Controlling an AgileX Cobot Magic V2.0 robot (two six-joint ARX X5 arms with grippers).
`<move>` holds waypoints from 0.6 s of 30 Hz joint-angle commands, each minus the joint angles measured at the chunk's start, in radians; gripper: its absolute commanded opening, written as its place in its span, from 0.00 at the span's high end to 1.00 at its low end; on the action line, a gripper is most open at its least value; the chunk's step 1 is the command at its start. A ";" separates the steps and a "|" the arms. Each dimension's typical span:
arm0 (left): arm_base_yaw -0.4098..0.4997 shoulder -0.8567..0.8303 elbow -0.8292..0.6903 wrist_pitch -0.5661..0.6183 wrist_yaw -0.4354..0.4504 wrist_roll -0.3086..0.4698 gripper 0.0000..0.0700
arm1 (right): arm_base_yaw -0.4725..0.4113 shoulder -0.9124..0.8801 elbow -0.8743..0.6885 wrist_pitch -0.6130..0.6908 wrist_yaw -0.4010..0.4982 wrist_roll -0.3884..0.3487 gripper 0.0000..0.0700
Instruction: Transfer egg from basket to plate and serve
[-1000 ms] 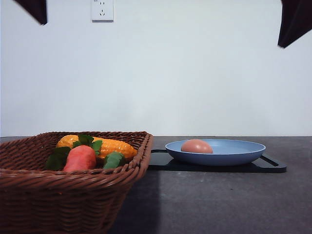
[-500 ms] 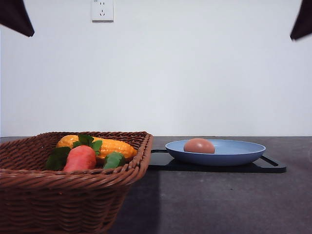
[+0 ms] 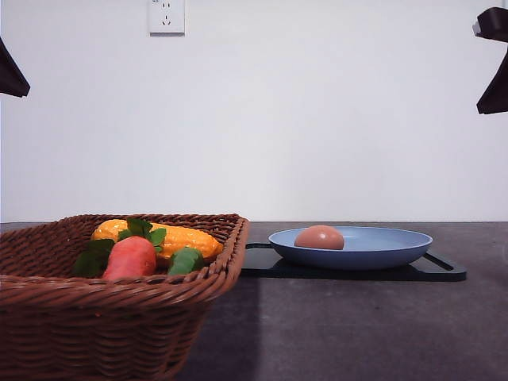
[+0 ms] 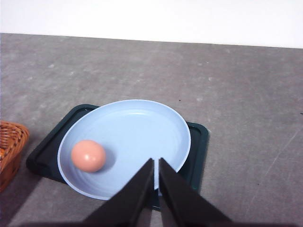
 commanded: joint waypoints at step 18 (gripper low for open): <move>0.031 -0.302 -0.012 -0.004 0.006 0.158 1.00 | 0.005 0.003 0.006 0.013 0.003 -0.007 1.00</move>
